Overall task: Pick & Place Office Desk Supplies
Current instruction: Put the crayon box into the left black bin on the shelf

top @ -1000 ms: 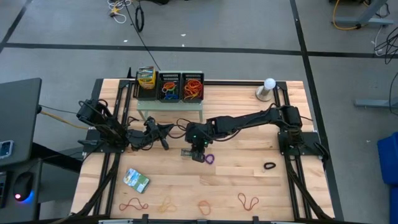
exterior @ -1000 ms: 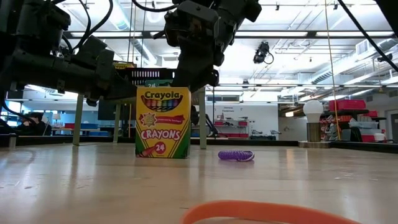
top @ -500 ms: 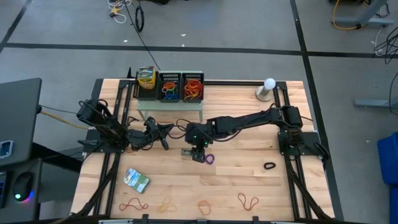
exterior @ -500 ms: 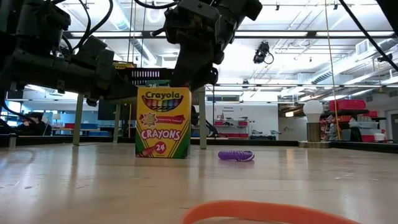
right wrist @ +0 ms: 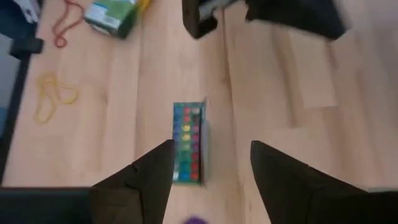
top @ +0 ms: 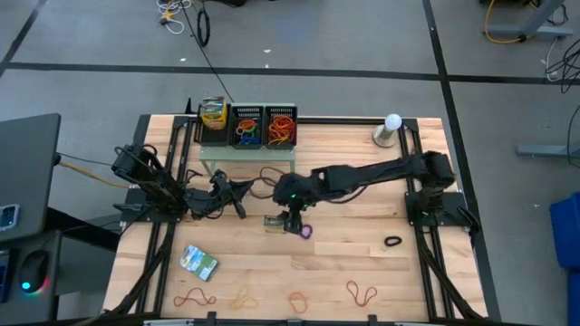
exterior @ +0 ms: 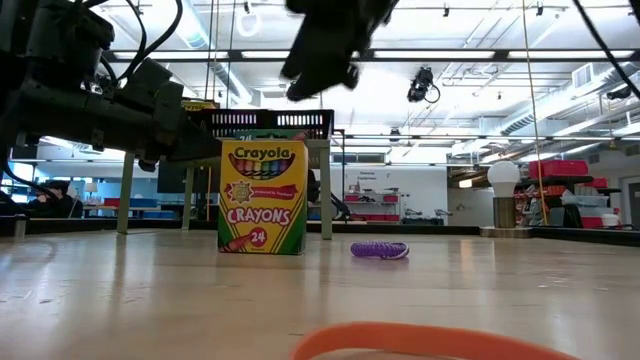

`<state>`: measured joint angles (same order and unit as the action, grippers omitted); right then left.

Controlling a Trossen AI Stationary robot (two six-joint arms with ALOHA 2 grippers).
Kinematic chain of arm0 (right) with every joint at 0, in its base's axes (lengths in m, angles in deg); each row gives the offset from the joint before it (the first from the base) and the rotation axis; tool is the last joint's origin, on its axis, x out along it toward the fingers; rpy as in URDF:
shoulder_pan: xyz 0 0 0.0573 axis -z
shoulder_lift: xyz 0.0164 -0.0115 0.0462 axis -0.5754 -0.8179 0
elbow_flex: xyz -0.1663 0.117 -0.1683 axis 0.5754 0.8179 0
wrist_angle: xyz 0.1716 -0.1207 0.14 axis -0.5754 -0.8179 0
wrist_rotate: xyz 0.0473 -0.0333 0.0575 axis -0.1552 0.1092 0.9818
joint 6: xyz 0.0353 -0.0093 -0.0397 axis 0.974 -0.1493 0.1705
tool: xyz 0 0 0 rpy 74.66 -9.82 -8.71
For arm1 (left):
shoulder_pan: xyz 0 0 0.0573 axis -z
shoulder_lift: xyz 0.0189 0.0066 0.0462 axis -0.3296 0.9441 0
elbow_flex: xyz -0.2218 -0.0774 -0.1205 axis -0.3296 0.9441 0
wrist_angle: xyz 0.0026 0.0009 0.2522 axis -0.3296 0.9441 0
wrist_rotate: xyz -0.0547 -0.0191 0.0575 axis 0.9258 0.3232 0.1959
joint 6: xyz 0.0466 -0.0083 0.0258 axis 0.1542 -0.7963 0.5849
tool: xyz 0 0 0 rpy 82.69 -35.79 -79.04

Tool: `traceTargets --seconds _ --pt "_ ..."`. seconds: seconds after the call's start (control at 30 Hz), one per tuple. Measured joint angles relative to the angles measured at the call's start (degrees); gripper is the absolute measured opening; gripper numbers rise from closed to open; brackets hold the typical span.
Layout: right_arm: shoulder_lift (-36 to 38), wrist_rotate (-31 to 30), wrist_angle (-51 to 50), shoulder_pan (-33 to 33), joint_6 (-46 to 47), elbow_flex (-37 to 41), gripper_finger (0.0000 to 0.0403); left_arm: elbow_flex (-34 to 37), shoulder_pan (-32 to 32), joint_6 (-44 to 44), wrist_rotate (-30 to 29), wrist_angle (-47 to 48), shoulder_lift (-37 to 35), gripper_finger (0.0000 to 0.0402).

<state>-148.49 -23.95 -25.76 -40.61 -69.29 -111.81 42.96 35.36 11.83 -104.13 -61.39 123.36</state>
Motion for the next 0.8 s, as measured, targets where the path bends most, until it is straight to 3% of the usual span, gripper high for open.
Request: traceTargets --seconds 0.17,0.27,0.5,0.63,0.8 --pt "6.69 -4.96 -4.79 -0.58 -4.56 0.82 0.0207 0.01 -0.02 -0.61 0.30 0.08 0.02 0.0011" --pt "11.73 -7.25 -1.94 -1.10 -6.44 6.77 0.0176 -0.07 -0.01 -1.89 0.39 0.26 0.02 0.0011" --pt "24.22 -8.31 19.94 -1.08 -4.03 32.23 0.0066 -2.92 -0.02 -1.15 0.60 0.41 0.02 0.0011" --pt "30.99 -12.58 32.29 -1.10 -4.04 44.66 0.0013 -4.83 -0.65 -3.71 7.29 0.33 0.02 0.0010" --pt "40.00 -19.94 47.11 -1.09 -4.06 58.44 0.0018 -6.11 -0.79 -3.73 12.62 0.54 -0.40 0.0011"
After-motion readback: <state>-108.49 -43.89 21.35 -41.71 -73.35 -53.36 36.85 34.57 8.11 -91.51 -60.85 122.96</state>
